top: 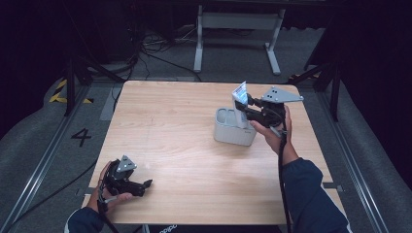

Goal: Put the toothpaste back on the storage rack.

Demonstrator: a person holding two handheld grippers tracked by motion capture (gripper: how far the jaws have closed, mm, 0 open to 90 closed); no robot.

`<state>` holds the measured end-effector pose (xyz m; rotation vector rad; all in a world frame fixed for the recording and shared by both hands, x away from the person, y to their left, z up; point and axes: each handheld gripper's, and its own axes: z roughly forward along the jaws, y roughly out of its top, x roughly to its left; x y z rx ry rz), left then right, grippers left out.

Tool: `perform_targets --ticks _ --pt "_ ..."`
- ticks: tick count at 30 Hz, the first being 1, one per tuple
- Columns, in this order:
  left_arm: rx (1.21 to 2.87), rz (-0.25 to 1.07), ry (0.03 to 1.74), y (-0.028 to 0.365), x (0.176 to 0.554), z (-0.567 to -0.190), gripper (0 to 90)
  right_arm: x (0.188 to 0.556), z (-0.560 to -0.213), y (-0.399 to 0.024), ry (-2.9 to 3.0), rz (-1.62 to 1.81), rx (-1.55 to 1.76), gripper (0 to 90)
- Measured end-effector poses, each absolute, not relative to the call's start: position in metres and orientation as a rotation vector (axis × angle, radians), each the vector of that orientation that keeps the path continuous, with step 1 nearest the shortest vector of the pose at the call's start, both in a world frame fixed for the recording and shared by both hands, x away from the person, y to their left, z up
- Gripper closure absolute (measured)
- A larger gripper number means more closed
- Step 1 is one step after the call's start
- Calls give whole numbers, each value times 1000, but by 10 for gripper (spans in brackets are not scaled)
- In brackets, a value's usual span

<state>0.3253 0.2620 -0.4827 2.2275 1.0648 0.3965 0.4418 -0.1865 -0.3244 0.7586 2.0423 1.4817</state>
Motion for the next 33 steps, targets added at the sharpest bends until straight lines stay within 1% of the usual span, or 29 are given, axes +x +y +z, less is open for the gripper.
perform_targets --ticks 10,22,32,33 --pt "2232 389 1070 262 325 -482 3 450 -335 -185 2046 1475 774 664" --pt "2224 392 1075 261 326 -483 3 457 -339 -186 2018 1490 790 665" --pt "2227 409 1062 261 327 -483 2 465 -351 -190 2013 1482 821 665" --pt "2216 388 1084 260 325 -483 3 465 -352 -190 2016 1476 823 665"
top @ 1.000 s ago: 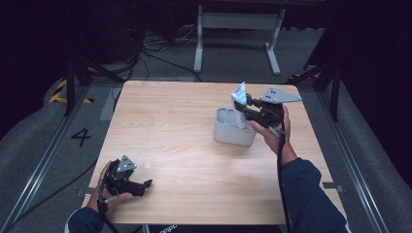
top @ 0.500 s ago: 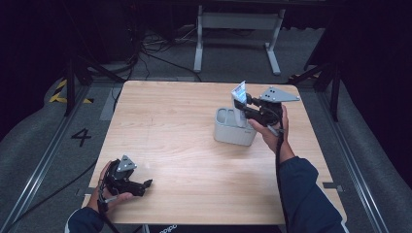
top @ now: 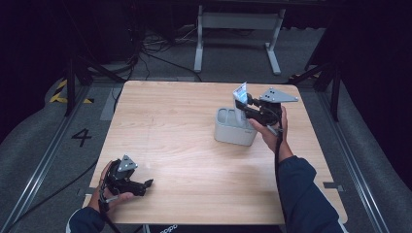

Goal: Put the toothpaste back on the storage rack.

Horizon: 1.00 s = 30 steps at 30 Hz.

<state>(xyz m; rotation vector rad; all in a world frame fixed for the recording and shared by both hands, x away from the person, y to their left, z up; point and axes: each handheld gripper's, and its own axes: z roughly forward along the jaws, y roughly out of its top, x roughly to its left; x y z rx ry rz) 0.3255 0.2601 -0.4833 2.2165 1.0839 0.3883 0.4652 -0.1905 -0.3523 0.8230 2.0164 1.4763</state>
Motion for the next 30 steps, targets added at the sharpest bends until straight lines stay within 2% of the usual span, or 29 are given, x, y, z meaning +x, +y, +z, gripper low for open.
perform_targets --ticks 30 --pt "2228 401 1067 261 327 -483 2 462 -378 -197 2100 1439 815 651"
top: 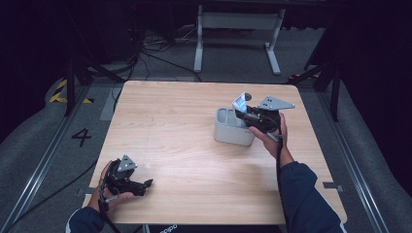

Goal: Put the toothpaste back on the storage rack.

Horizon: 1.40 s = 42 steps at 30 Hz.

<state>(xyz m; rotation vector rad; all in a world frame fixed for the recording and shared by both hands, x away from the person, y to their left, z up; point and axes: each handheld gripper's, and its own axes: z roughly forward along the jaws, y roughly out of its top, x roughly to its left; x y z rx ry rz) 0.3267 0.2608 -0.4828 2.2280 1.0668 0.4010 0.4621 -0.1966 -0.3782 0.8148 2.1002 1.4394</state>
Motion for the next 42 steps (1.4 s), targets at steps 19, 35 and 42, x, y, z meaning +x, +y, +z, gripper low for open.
perform_targets --ticks 19,35,42 --pt "2224 402 1070 260 327 -483 2 456 -388 -204 2187 1341 790 638" --pt "2213 384 1086 259 326 -484 2 455 -391 -206 2216 1315 794 630" --pt "2216 374 1089 260 326 -483 2 454 -391 -206 2222 1309 789 614"
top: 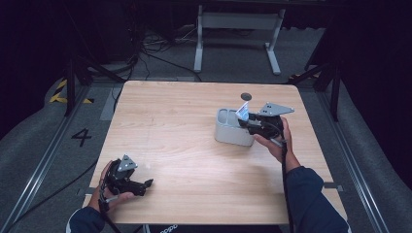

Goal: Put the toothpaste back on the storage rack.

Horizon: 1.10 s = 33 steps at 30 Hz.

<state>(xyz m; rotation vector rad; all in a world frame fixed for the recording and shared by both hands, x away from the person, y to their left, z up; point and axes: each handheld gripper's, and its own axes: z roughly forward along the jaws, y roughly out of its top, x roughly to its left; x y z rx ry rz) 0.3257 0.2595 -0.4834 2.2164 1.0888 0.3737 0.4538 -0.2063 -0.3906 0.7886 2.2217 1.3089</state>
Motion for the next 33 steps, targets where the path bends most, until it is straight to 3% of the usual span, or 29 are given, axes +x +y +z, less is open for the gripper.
perform_targets --ticks 33 --pt "2214 375 1088 260 326 -483 2 446 -377 -209 2198 1350 781 513"
